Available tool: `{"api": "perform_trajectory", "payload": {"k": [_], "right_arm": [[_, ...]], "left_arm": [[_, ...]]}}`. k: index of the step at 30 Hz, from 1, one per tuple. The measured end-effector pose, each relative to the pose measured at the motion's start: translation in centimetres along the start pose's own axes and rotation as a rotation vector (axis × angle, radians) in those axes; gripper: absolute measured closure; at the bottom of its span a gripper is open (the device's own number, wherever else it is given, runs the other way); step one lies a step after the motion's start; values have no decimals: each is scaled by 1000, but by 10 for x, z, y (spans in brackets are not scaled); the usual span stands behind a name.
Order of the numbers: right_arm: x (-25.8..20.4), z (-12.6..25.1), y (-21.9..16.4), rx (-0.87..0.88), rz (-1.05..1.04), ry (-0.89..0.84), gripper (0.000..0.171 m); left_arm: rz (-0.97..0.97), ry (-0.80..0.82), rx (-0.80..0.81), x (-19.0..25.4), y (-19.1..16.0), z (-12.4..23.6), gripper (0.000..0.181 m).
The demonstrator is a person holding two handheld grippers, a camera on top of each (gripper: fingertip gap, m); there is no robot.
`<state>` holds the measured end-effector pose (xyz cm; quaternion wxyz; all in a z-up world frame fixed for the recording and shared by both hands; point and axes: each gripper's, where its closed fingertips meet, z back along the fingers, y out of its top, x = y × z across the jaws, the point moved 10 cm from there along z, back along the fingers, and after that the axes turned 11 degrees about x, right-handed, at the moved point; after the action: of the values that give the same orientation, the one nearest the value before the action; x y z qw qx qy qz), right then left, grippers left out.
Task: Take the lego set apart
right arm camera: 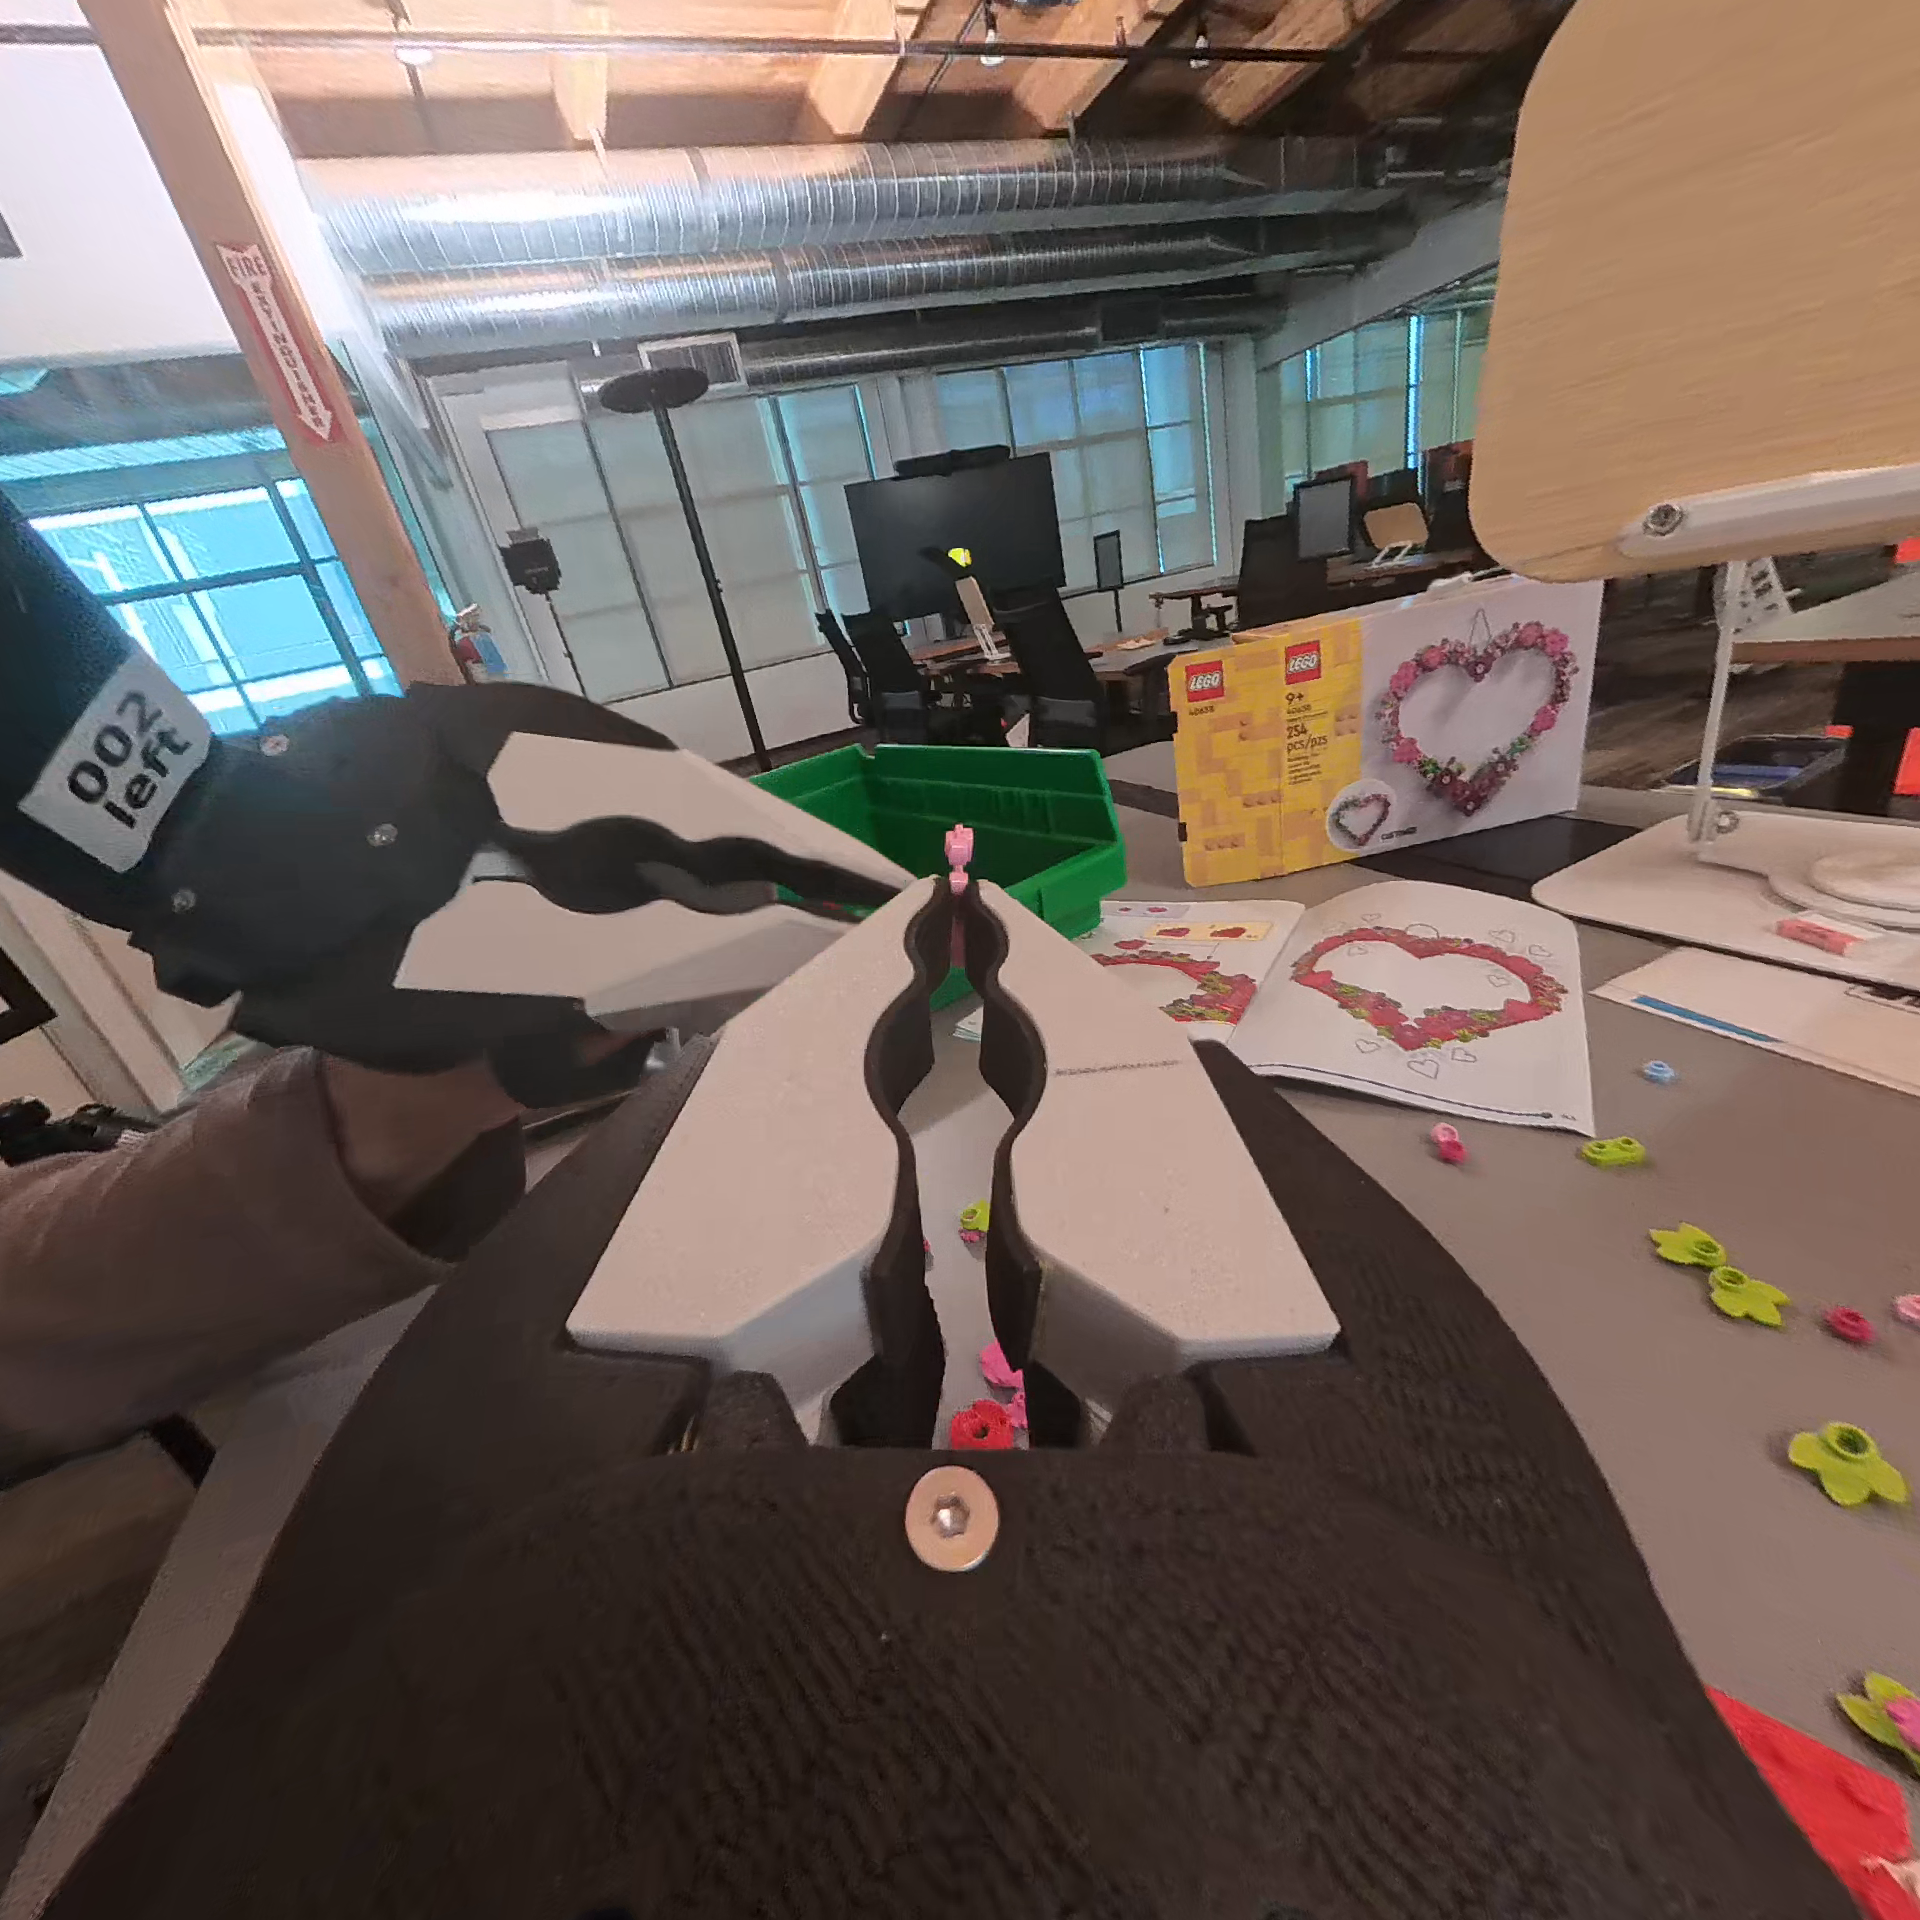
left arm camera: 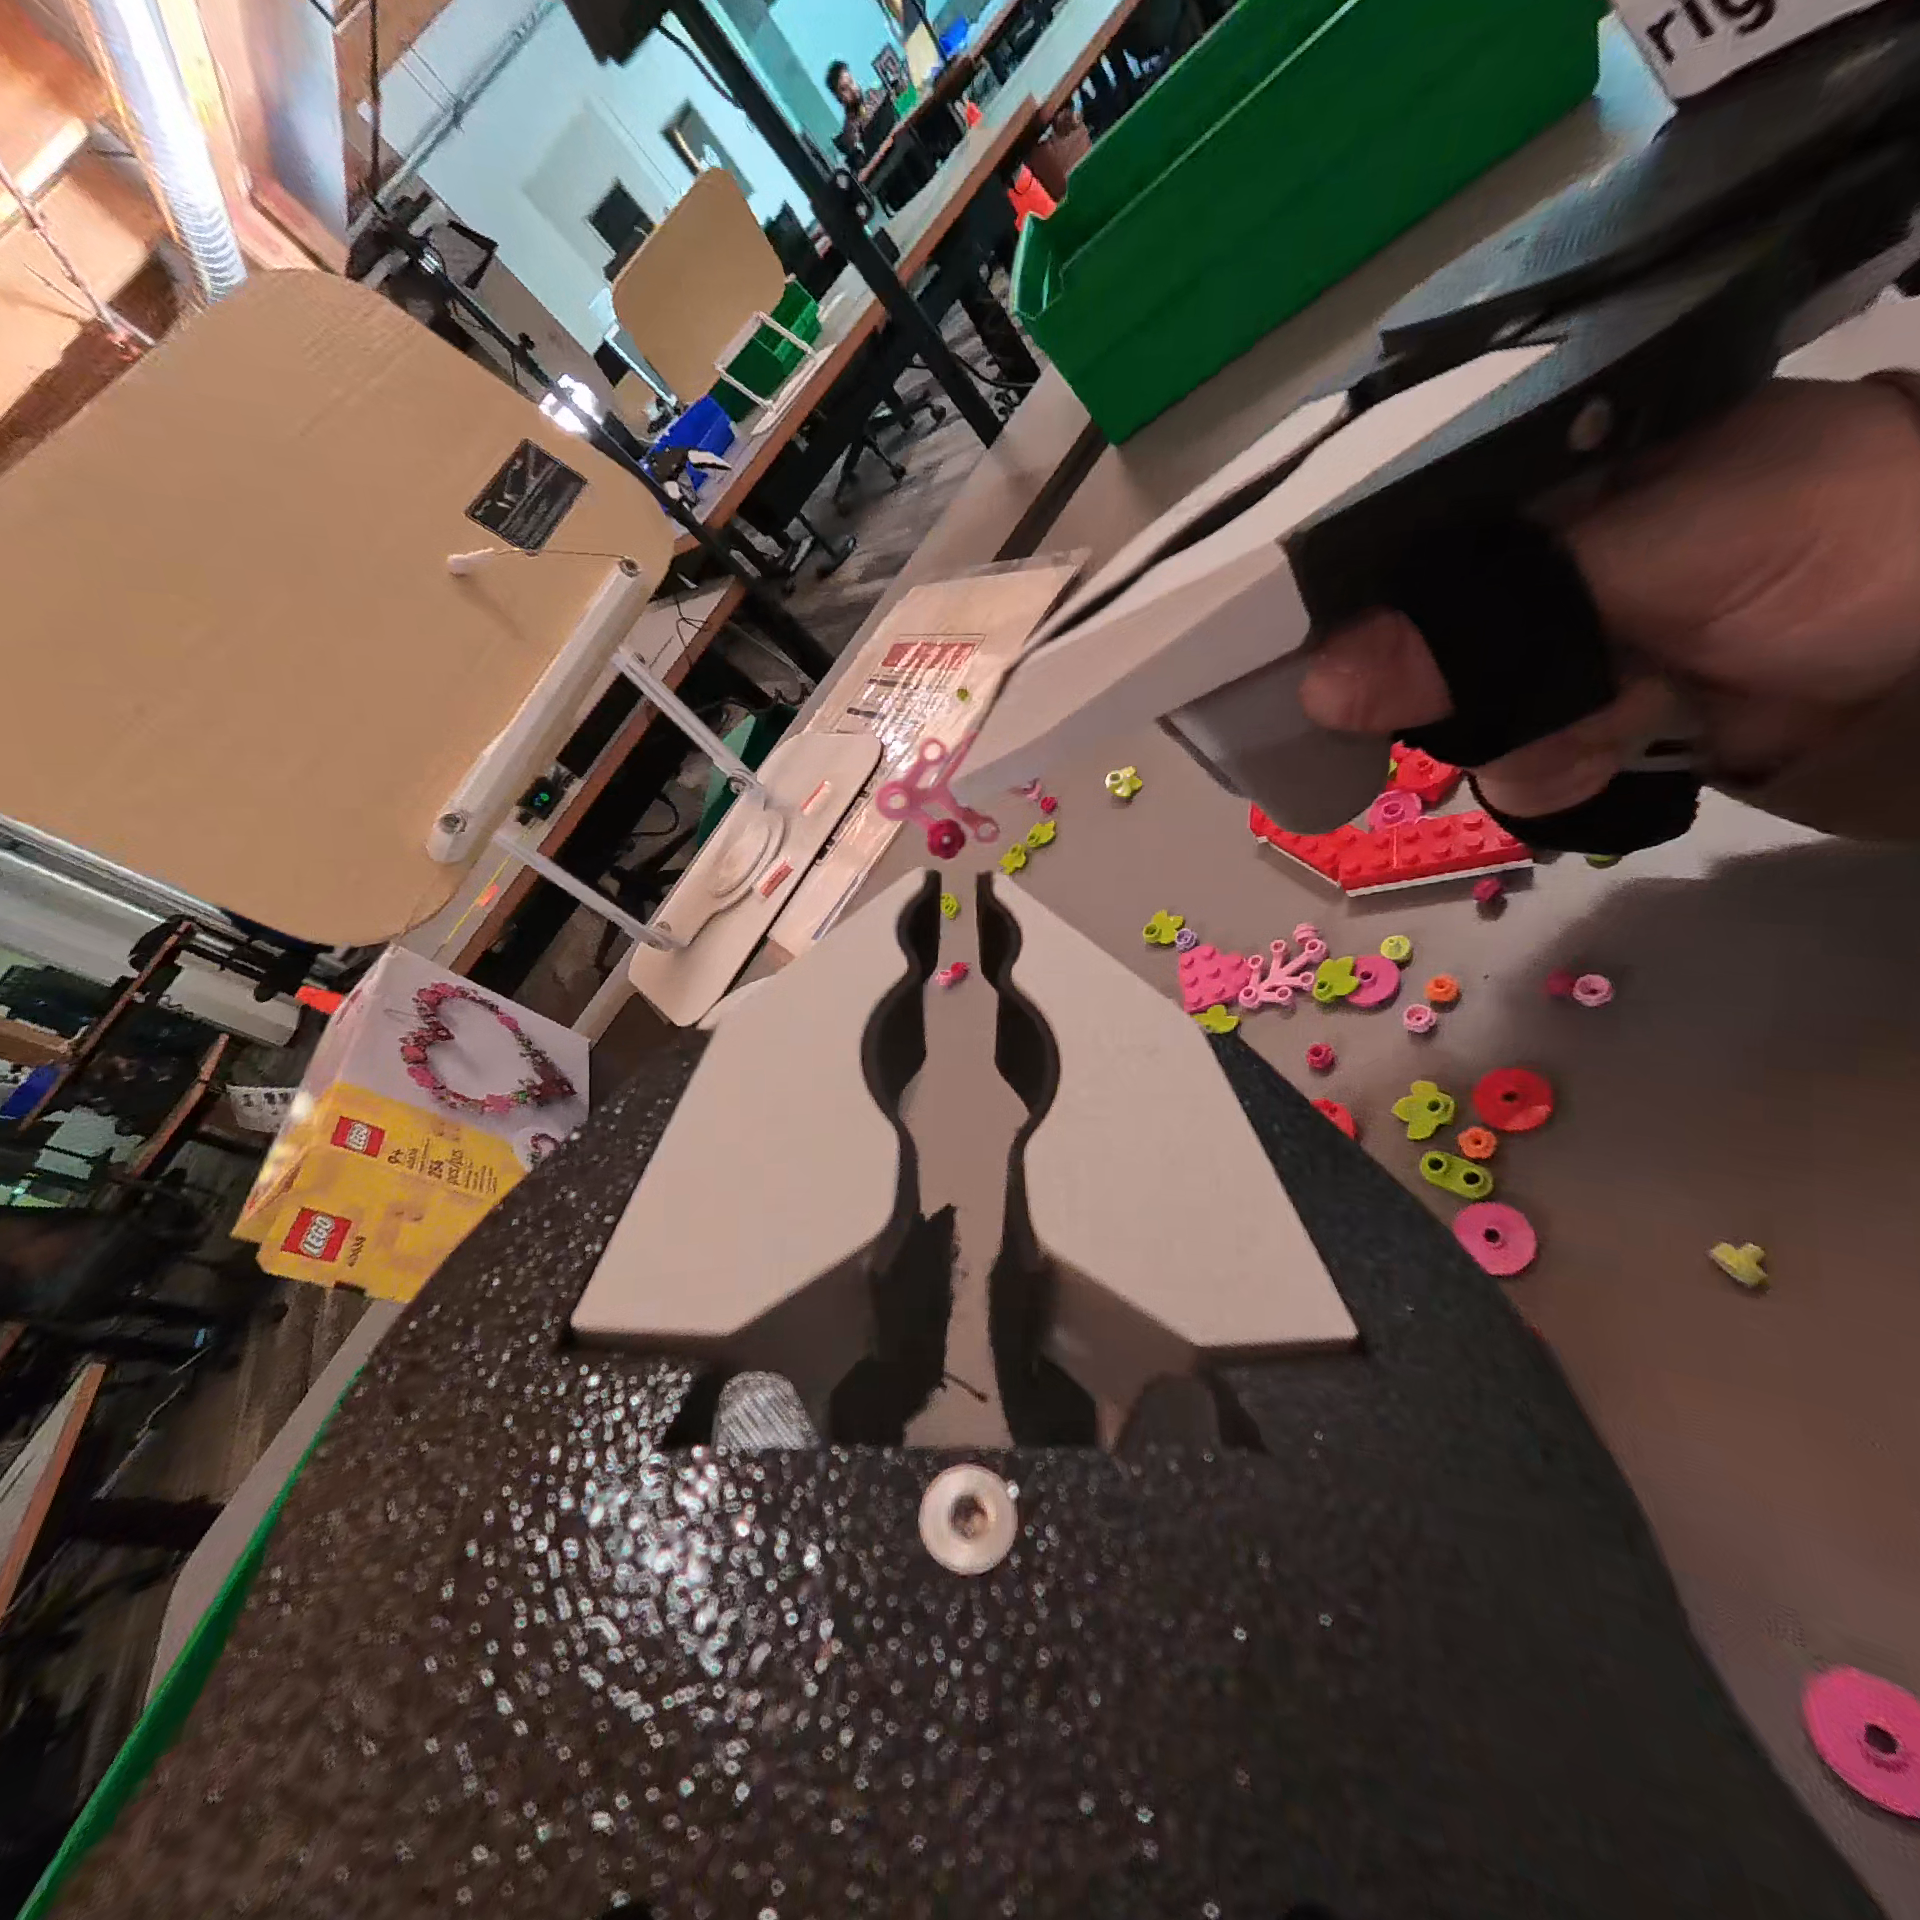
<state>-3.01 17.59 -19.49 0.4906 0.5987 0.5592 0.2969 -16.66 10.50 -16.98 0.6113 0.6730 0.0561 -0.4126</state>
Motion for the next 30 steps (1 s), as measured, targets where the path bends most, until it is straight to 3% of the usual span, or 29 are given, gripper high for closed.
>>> {"api": "perform_trajectory", "payload": {"k": [5,17,30], "right_arm": [[-2,0,1,-5,11,4,171],[0,-1,-2,-29,21,-24,171],[1,1,-1,-22,19,-32,171]], "left_arm": [[-15,28,26,1,1,-3,173],[-59,52,51,4,5,-4,181],[-82,37,-18,4,2,-10,177]]}}
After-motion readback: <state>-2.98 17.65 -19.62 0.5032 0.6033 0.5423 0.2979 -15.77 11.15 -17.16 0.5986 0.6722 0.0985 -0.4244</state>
